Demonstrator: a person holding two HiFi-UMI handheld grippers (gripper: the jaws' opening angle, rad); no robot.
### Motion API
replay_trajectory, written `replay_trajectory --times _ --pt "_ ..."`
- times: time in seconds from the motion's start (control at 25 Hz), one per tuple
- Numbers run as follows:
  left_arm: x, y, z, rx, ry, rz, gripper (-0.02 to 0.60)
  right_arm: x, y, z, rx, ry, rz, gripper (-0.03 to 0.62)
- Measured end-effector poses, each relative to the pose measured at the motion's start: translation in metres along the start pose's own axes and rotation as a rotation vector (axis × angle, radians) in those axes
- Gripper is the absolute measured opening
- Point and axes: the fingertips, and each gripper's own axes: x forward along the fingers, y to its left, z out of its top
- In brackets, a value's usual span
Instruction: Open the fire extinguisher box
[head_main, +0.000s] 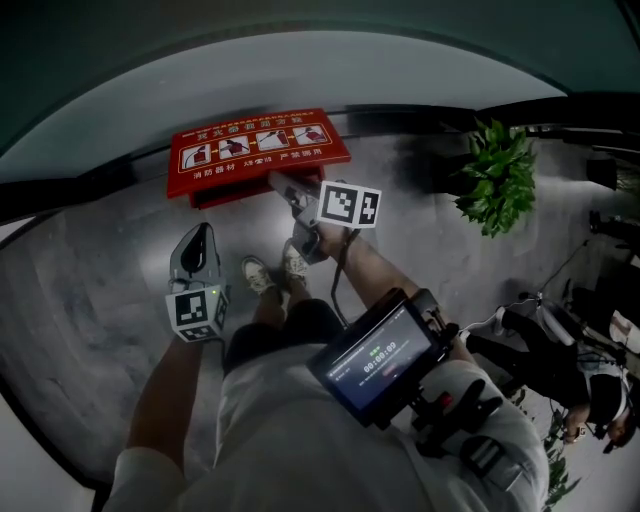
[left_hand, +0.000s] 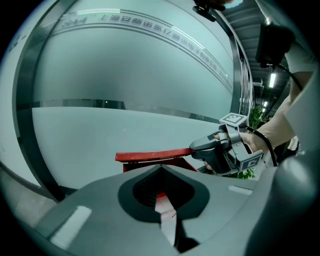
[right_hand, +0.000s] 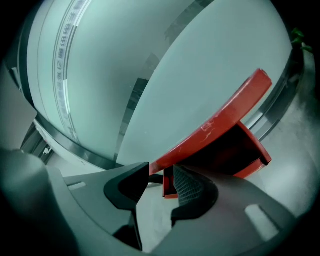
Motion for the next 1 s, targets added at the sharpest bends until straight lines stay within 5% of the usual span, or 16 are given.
replay_trajectory --times 0.44,1.0 --pt "-0.002 0.004 0.012 0.002 0.001 0.015 0.002 0.003 0.001 0.023 0.251 -0.123 0.005 0.201" --pt "-0.006 0.020 0.032 0.011 -0.021 0.009 0.002 0.013 0.019 0.069 0.313 -0.232 -0.034 0.137"
